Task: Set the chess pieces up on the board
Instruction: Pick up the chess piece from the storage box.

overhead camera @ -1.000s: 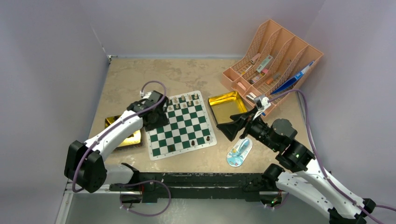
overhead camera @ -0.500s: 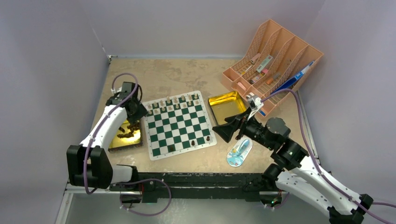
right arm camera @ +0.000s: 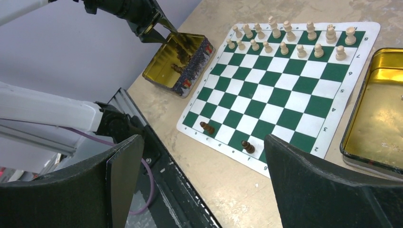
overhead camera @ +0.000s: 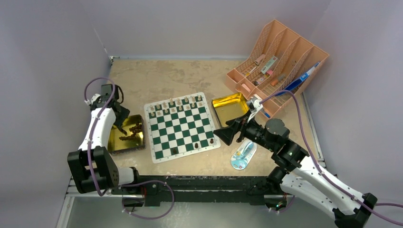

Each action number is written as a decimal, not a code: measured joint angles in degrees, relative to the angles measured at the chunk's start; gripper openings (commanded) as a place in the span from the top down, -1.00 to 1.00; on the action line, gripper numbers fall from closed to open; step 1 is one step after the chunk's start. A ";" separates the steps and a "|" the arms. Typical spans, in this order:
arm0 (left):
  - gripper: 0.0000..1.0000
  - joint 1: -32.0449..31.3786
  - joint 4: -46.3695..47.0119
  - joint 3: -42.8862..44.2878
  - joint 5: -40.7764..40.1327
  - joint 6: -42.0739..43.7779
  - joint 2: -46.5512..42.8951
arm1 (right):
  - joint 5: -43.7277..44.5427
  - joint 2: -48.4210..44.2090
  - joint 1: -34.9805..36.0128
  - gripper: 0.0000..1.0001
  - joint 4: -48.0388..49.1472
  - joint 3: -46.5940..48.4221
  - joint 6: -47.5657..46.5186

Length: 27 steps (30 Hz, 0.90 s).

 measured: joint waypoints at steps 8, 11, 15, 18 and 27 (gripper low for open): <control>0.29 3.67 3.89 -0.79 -1.03 2.45 3.72 | 0.02 0.07 0.00 -0.97 1.53 -1.14 -1.46; 0.31 4.24 4.02 -1.42 -0.98 2.47 6.51 | 0.02 1.27 0.00 -0.97 1.53 -1.14 -2.82; 0.31 4.24 3.87 -2.12 -0.68 2.49 8.13 | 0.00 2.71 0.00 -0.97 1.62 -1.14 -3.54; 0.31 4.24 3.78 -2.34 -0.59 2.47 8.90 | -0.07 2.99 0.00 -0.97 2.10 -1.14 -3.65; 0.44 4.24 1.57 -2.32 -0.81 1.88 13.92 | 0.02 2.56 0.00 -0.97 2.29 -1.14 -4.37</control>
